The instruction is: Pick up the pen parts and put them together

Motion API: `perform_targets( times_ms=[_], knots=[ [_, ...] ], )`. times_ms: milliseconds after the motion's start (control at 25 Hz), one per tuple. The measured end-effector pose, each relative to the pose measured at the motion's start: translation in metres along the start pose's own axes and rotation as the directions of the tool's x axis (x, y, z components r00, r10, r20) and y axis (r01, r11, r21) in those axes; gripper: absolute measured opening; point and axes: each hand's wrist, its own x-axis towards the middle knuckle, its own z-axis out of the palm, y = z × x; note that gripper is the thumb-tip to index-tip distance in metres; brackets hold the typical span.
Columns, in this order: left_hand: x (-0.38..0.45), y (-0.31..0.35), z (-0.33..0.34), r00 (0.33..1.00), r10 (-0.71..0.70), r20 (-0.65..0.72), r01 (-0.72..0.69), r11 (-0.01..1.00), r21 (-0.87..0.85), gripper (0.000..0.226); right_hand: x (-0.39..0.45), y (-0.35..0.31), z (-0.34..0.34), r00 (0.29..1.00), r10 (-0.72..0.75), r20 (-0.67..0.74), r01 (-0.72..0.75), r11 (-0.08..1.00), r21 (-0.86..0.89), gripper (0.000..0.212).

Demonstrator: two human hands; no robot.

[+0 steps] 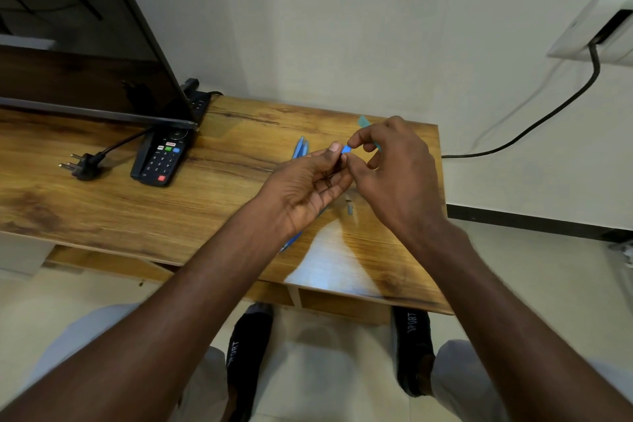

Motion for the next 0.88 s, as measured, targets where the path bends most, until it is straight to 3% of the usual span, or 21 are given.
perform_targets(
  times_ms=[160, 320, 520, 880],
  knots=[
    [-0.001, -0.0011, -0.0002, 1.0, 0.026, -0.009, -0.025, 0.999, 0.038, 0.011, -0.002, -0.0002, 0.0038, 0.999, 0.023, -0.04, -0.025, 0.999, -0.047, 0.016],
    [-0.001, -0.002, -0.0015, 0.997, 0.067, -0.042, -0.064, 0.996, 0.068, 0.028, -0.0033, -0.0018, 0.006, 0.998, 0.03, -0.046, -0.034, 0.997, -0.071, 0.015],
    [-0.003, -0.0011, -0.0013, 0.995, 0.09, -0.048, -0.084, 0.99, 0.11, 0.025, -0.0042, -0.0009, 0.006, 0.998, 0.015, -0.06, -0.021, 0.996, -0.09, 0.014],
    [-0.0021, 0.0007, -0.0016, 0.992, 0.104, -0.075, -0.101, 0.994, 0.044, 0.021, -0.0006, -0.0026, 0.0074, 0.996, 0.088, -0.008, -0.087, 0.993, 0.079, 0.007]
  ],
)
